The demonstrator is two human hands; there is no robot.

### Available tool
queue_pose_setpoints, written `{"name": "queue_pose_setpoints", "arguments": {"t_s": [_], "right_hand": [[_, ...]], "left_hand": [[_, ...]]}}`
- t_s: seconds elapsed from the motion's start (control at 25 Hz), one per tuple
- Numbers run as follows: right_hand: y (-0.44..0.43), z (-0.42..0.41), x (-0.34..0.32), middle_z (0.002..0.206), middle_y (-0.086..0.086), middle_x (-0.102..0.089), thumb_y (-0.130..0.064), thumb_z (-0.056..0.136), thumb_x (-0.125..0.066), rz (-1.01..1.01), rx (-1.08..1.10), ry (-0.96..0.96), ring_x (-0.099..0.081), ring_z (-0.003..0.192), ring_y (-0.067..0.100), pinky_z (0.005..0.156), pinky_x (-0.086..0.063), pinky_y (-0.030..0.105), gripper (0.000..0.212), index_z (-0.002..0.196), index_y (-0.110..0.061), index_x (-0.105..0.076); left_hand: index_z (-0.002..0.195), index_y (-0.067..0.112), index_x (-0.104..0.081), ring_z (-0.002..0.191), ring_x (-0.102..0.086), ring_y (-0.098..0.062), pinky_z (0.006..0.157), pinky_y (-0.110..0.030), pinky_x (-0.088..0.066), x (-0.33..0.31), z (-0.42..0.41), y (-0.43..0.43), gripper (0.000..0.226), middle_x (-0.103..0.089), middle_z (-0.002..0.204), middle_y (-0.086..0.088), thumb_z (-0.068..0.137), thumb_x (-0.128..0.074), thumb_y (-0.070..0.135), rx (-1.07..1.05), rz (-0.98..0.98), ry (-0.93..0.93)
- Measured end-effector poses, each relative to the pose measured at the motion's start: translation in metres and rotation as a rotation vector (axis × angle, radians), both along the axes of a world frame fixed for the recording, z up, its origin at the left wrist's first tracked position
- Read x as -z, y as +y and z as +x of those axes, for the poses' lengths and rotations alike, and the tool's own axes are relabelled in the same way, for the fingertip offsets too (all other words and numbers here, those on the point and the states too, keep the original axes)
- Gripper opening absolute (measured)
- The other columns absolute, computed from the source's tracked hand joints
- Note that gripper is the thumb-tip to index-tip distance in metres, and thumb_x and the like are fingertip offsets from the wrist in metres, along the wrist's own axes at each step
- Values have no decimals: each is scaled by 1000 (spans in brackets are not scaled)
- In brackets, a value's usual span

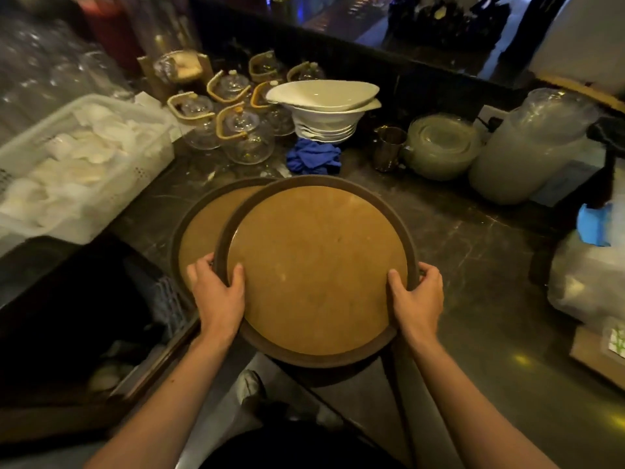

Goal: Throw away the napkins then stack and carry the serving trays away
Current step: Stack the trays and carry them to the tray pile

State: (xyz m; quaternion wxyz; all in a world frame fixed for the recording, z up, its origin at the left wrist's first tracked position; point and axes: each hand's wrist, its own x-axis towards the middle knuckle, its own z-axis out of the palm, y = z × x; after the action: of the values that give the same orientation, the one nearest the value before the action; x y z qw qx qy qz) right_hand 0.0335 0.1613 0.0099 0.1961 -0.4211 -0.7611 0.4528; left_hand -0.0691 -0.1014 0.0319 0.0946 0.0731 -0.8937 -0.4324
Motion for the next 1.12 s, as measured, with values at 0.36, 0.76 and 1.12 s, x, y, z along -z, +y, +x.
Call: {"name": "queue_pose_setpoints", "arguments": {"t_s": [0.36, 0.76, 1.12], "right_hand": [[-62, -73, 10, 115, -3, -42, -30, 88, -69, 0, -133, -42, -48, 102, 12, 87, -43, 31, 42, 122, -14, -49], [-85, -97, 33, 116, 2, -37, -21, 92, -64, 24, -68, -62, -48, 105, 18, 95, -43, 35, 31, 117, -10, -52], [-76, -118, 40, 115, 4, -44, -15, 96, -55, 67, -82, -56, -52, 102, 19, 95, -45, 36, 22, 116, -7, -56]], "left_hand": [[134, -2, -40, 120, -45, -37, 103, -42, -35, 27, -37, -72, 54, -37, 134, -23, 92, -62, 24, -94, -57, -107], [134, -4, -41, 122, -36, -39, 104, -45, -31, 56, -77, -89, 52, -36, 130, -24, 91, -61, 17, -28, -55, -135], [134, -4, -41, 119, -36, -38, 102, -46, -31, 65, -88, -87, 51, -36, 130, -23, 92, -60, 17, -48, -97, -159]]}}
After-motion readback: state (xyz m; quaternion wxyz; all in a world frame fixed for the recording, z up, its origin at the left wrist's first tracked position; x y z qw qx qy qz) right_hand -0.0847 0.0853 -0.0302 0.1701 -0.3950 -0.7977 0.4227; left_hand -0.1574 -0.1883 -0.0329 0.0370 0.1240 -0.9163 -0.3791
